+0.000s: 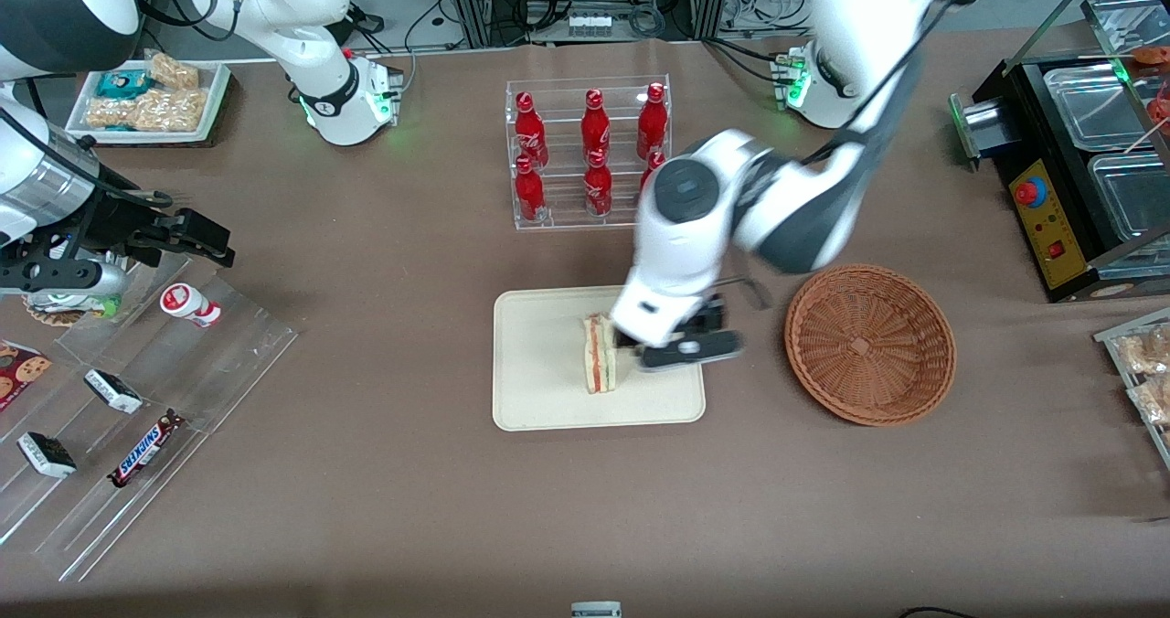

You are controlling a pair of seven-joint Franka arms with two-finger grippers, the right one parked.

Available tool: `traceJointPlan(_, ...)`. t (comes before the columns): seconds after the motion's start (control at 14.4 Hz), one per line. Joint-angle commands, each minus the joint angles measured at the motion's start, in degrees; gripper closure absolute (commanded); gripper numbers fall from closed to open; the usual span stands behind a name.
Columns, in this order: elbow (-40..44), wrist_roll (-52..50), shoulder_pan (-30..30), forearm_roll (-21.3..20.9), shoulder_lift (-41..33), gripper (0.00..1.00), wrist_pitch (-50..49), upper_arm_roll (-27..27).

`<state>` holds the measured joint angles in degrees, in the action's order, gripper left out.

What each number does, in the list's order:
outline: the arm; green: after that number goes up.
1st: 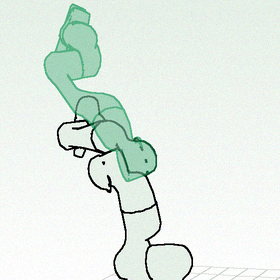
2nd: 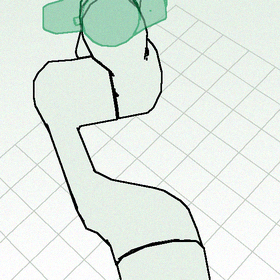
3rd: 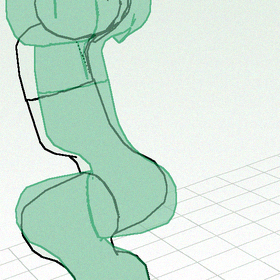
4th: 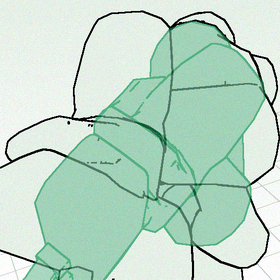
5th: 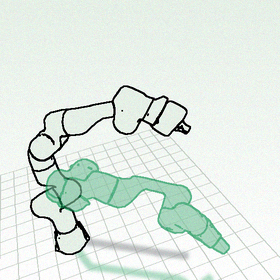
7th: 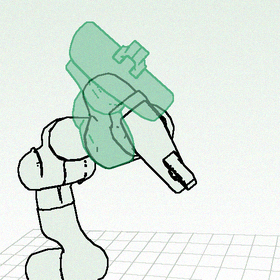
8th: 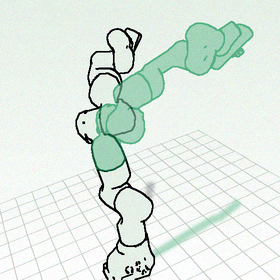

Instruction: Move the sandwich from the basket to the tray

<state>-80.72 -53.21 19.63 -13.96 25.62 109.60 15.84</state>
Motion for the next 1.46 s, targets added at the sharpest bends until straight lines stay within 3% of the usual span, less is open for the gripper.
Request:
traceJointPlan(0.0, -4.3, 0.4, -7.2, 1.7, -9.1, 0.0, -8.5, 0.3)
traceJointPlan(0.28, -15.3, 11.9, -17.5, 5.2, -20.2, 0.0, -10.4, 0.0)
traceJointPlan(0.49, -21.5, 29.4, -18.7, 10.3, -27.5, 0.0, -11.6, -9.7)
traceJointPlan(0.69, -20.4, 42.9, -18.9, 12.5, -28.6, 0.0, -14.0, -14.6)
traceJointPlan(1.39, -12.3, 46.3, -18.7, 12.5, -24.0, 0.0, -14.2, -14.8)
